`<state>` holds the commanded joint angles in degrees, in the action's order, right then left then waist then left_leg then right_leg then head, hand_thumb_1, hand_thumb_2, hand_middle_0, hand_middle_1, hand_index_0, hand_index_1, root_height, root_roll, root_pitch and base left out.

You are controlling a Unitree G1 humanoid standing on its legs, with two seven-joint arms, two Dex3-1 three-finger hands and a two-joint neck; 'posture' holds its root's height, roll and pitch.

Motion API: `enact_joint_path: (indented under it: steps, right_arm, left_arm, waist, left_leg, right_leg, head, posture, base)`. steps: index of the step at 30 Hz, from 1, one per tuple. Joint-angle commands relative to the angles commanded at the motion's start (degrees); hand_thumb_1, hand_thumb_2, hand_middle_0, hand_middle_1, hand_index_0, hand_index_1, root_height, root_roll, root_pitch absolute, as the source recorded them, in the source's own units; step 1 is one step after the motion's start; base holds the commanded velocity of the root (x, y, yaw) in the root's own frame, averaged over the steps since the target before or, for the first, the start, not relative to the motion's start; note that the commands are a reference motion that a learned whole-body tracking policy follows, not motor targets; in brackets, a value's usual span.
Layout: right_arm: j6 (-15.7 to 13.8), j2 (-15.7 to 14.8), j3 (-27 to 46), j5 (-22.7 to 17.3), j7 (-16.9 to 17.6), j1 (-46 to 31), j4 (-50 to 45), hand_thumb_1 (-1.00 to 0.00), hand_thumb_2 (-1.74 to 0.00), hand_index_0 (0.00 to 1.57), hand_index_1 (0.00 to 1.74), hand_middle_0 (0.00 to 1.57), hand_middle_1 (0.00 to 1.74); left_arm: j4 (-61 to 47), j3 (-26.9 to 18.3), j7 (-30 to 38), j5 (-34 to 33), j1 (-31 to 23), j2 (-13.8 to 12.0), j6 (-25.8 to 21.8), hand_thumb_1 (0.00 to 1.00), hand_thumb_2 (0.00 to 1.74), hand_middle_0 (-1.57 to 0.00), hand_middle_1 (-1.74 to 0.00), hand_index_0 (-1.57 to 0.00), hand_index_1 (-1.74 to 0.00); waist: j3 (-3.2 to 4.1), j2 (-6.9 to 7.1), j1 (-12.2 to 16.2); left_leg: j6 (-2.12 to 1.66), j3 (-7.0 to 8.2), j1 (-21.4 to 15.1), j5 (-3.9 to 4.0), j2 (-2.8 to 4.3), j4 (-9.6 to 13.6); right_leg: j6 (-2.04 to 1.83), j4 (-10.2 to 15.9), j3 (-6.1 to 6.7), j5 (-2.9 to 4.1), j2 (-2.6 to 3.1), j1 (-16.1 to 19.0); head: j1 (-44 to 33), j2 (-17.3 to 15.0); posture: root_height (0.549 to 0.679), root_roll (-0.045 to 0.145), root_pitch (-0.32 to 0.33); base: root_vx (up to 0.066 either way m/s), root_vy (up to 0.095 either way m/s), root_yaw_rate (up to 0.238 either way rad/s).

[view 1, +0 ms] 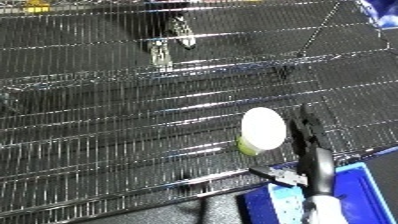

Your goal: Pick up the object and place it into the box

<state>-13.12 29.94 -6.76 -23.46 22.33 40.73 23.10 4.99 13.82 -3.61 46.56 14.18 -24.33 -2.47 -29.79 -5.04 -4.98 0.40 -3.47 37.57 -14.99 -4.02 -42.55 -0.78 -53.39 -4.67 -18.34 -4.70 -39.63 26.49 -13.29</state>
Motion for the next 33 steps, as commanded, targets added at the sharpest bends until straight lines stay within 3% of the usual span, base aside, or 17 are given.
enact_joint_path:
  steps: [7,22,33]
  right_arm:
    - [0.57,0.07,-1.3,-0.47,-0.2,2.96,0.98,0.0,0.0,0.0,0.0,0.0,0.0]
    - [1.07,0.64,-2.79,-1.11,0.35,7.42,5.22,-0.75,-1.3,1.18,1.3,1.18,1.3]
    - [0.68,1.35,-2.59,-0.42,1.84,7.28,4.91,-0.75,-1.3,1.18,1.3,1.18,1.3]
  left_arm:
    - [-0.32,0.62,0.46,0.43,0.52,-0.09,0.09,1.0,1.74,-1.57,-1.74,-1.57,-1.74]
    - [-0.47,1.01,-0.05,1.12,1.07,-0.01,-0.48,1.0,1.74,-1.57,-1.74,-1.57,-1.74]
    - [-0.31,0.61,-0.28,1.42,1.3,-0.18,-1.53,1.0,1.74,-1.57,-1.74,-1.57,-1.74]
  waist:
    - [0.0,-0.37,-0.66]
    - [0.0,-1.01,-1.47]
    - [0.0,-0.77,-1.2]
  left_leg:
    - [0.15,-0.07,1.33,0.14,-0.26,0.02]
    - [0.27,-0.18,2.76,0.31,-0.69,-0.09]
    - [0.49,-0.29,1.18,0.82,-0.82,2.06]
  right_leg:
    - [0.1,-0.43,-0.3,-0.13,0.14,-1.38]
    - [0.47,-1.07,-0.81,-0.44,0.28,-2.84]
    - [0.32,0.85,-0.75,0.1,0.58,-1.53]
  head:
    - [1.21,1.54]
    - [3.27,4.05]
    - [3.71,5.5]
  posture:
    - [0.617,0.042,0.171]
    - [0.616,0.041,0.191]
    - [0.621,0.039,0.19]
  base:
    - [-0.011,-0.01,0.029]
    - [-0.019,0.001,0.013]
    - [-0.04,0.007,-0.02]
